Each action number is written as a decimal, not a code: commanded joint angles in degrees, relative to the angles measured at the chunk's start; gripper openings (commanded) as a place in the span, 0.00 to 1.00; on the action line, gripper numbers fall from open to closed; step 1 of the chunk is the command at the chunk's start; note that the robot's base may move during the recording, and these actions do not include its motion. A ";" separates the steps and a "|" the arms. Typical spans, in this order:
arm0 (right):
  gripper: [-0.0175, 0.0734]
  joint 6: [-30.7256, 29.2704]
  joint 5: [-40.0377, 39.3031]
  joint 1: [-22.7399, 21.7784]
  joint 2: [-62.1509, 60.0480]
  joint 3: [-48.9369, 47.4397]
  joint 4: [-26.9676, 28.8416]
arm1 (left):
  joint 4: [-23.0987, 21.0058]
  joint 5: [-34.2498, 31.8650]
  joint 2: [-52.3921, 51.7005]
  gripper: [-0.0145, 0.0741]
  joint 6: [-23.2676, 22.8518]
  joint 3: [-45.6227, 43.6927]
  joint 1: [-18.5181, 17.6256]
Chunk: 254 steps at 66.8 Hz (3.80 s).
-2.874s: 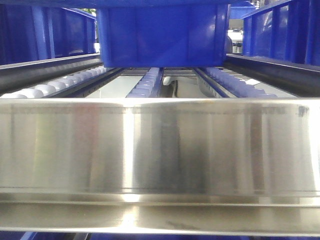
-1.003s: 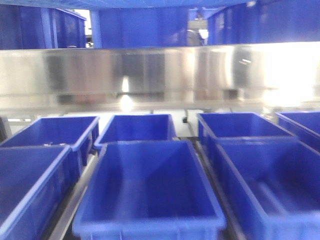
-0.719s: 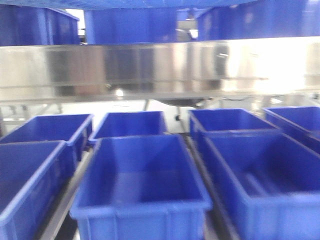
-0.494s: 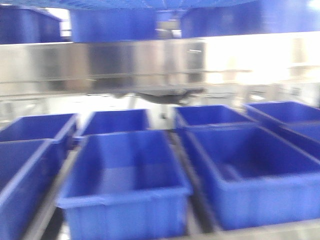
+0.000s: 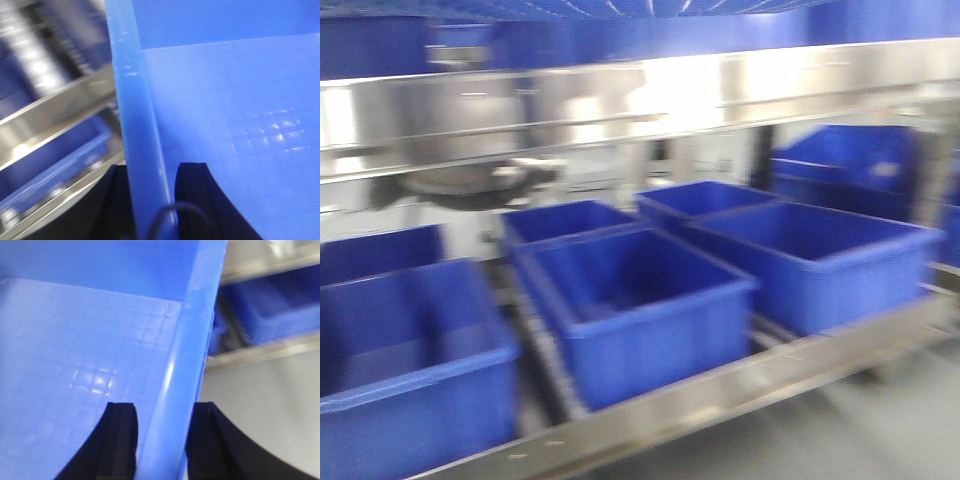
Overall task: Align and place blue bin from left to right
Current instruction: 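Hold the blue bin with both grippers while turning away from the shelf, then hold the blue bin with both grippers while driving to another shelf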
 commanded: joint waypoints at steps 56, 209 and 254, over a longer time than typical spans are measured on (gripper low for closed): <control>0.12 1.00 -3.96 -0.54 -0.52 -0.69 -3.97 | -1.77 -3.03 -1.98 0.04 0.47 -0.94 -0.36; 0.12 1.00 -3.96 -0.54 -0.52 -0.69 -3.97 | -1.00 -3.03 -1.98 0.04 0.47 -0.94 -0.36; 0.12 1.00 -3.96 -0.54 -0.52 -0.69 -3.97 | -1.00 -3.03 -1.98 0.04 0.47 -0.94 -0.36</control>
